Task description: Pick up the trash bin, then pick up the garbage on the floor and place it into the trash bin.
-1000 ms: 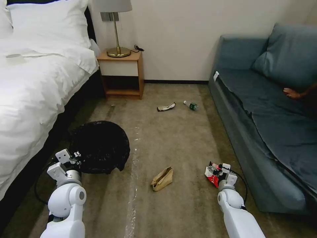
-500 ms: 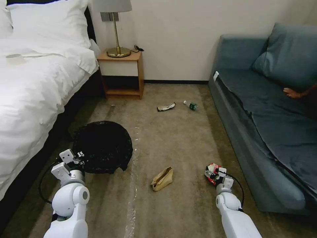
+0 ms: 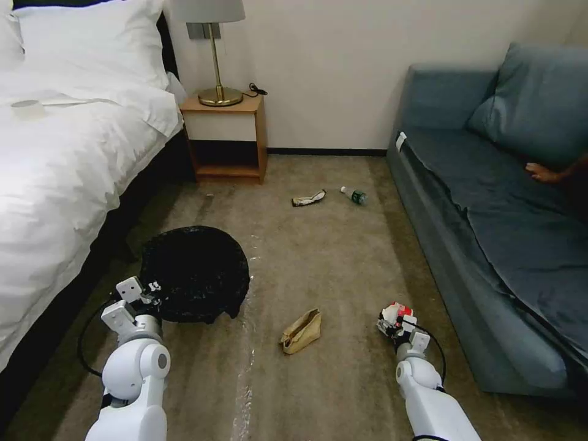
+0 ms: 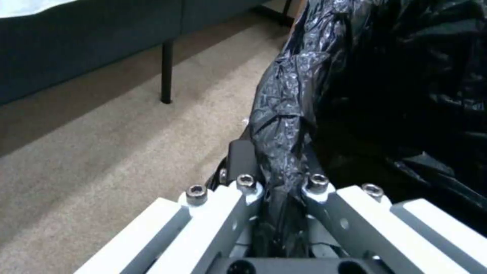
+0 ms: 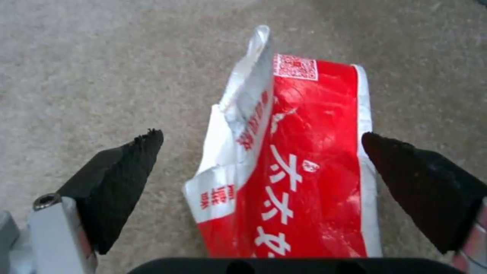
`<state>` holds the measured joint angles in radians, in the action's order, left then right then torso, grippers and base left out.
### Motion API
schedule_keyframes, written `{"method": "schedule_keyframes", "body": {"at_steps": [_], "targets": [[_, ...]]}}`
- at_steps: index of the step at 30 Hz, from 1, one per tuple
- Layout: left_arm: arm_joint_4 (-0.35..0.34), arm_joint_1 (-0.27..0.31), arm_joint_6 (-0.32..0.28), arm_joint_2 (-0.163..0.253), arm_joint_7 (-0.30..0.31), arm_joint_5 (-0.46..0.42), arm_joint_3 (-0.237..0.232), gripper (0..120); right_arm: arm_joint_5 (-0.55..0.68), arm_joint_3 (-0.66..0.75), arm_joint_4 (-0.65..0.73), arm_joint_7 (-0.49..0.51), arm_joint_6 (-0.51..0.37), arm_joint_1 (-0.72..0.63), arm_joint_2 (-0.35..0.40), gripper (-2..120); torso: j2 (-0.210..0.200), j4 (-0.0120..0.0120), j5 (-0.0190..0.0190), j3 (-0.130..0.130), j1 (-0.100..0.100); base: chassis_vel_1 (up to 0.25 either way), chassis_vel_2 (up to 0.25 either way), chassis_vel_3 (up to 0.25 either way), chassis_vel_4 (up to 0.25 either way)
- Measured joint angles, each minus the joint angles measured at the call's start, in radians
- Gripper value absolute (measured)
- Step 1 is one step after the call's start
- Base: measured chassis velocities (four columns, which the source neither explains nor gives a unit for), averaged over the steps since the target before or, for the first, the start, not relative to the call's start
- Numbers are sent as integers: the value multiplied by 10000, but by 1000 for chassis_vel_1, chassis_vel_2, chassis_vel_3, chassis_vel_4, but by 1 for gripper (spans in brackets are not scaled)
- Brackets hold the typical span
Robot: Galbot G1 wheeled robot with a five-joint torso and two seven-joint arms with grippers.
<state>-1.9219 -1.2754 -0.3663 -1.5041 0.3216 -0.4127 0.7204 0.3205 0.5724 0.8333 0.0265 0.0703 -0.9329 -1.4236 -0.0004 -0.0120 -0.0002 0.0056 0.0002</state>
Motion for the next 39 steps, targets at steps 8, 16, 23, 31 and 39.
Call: {"method": "schedule_keyframes", "body": {"at_steps": [8,16,23,31,39], "targets": [[-20,18,6,-24,2,19,-44,3,31,152,-617,-330,304,215,-48,100,0,0,0,0,0,0,0,0,0],[-38,32,11,-33,6,52,-57,3,55,213,-968,-615,641,348,-173,84,0,0,1,0,0,0,0,0,0],[-40,15,23,-12,9,60,-15,3,-172,304,-1088,-629,741,435,-205,56,-1,0,0,0,0,0,0,0,0],[-40,41,34,-30,9,58,-25,3,-338,363,-1088,-621,794,426,-221,32,-1,0,0,0,0,0,0,0,0],[-40,54,40,-32,10,58,-28,3,-500,421,-1088,-617,870,411,-233,1,-1,0,0,0,0,0,0,0,0]]}}
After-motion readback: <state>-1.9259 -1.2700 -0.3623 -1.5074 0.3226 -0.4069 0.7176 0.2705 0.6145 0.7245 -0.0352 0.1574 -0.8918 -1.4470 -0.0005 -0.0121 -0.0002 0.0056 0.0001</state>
